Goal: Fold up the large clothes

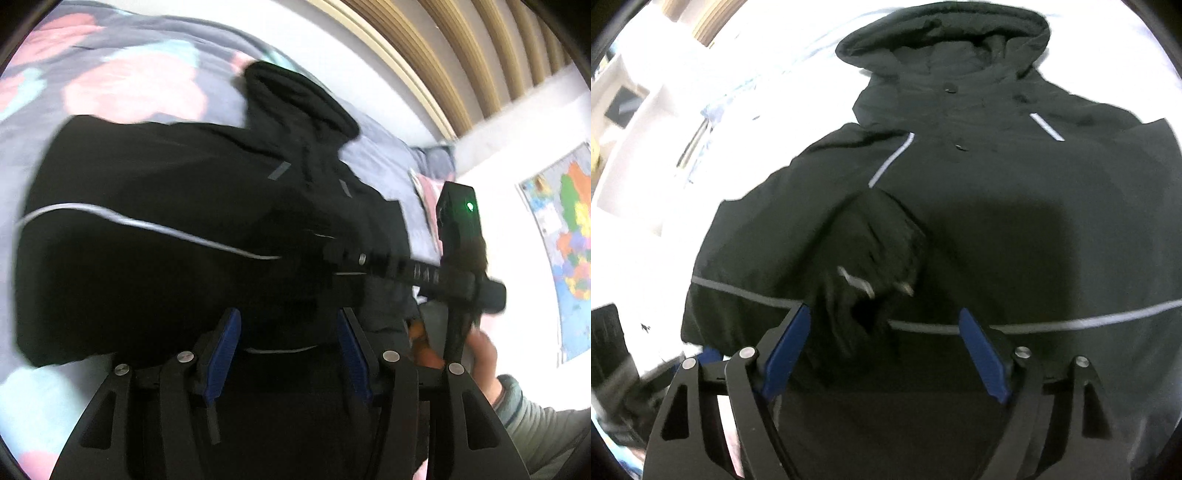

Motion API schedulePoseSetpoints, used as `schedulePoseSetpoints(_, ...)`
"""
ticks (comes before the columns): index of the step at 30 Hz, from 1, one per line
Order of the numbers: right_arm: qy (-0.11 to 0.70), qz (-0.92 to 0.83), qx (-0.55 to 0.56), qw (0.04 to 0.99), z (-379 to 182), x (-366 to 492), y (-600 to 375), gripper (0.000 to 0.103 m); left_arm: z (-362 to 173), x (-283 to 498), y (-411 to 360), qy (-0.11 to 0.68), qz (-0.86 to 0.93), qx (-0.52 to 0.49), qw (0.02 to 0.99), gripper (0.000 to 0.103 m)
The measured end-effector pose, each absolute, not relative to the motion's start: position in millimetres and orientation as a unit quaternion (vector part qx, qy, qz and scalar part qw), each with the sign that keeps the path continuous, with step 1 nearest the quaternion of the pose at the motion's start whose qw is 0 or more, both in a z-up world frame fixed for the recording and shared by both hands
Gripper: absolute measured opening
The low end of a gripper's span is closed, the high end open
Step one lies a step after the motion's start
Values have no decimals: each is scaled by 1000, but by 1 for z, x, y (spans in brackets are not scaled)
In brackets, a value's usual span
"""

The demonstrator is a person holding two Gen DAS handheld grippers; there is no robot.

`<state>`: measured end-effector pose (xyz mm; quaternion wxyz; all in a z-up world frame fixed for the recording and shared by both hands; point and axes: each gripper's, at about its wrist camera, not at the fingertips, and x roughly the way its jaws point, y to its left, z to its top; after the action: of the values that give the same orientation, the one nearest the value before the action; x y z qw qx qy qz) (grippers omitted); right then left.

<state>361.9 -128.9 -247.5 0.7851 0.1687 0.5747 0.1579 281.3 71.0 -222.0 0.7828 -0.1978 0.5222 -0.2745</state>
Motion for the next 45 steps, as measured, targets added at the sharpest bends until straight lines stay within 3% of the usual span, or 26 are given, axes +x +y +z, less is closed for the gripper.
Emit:
schedulePoseSetpoints(1, 582, 160, 179, 777, -253, 369, -126, 83, -220, 278, 81, 520, -262, -199, 788, 56)
schedulePoseSetpoints(3, 597, 174, 202, 757, -266, 377, -118, 48, -217, 274, 93, 516, -246, -203, 795, 56)
schedulePoseSetpoints(7, 577, 176, 157, 782, -250, 374, -108, 40, -205, 271, 113, 502, -214, -189, 816, 56)
schedulePoseSetpoints(12, 501, 160, 72, 847, -174, 343, -127, 36, -187, 287, 107, 482, -200, -163, 837, 56)
schedulePoseSetpoints(19, 449, 34, 19, 893, -119, 312, -235, 36, -190, 311, 55, 484, -234, -127, 833, 56)
schedulePoseSetpoints(23, 499, -6, 53, 865, -160, 323, -291, 36, -227, 328, 13, 521, -231, -94, 816, 56)
schedulePoseSetpoints(28, 578, -27, 83, 812, -255, 337, -323, 36, -277, 343, -4, 562, -193, -88, 799, 55)
schedulePoseSetpoints(34, 583, -40, 132, 801, -277, 331, -340, 39, -280, 343, -6, 560, -205, -73, 799, 55)
schedulePoseSetpoints(39, 569, -62, 117, 812, -230, 321, -342, 67, -237, 336, -10, 526, -246, -62, 812, 56)
schedulePoseSetpoints(42, 518, -50, 102, 848, -188, 318, -330, 70, -207, 338, -2, 497, -244, -78, 829, 57)
schedulePoseSetpoints(45, 516, -26, 77, 853, -180, 333, -305, 71, -209, 357, 2, 497, -230, -104, 830, 58)
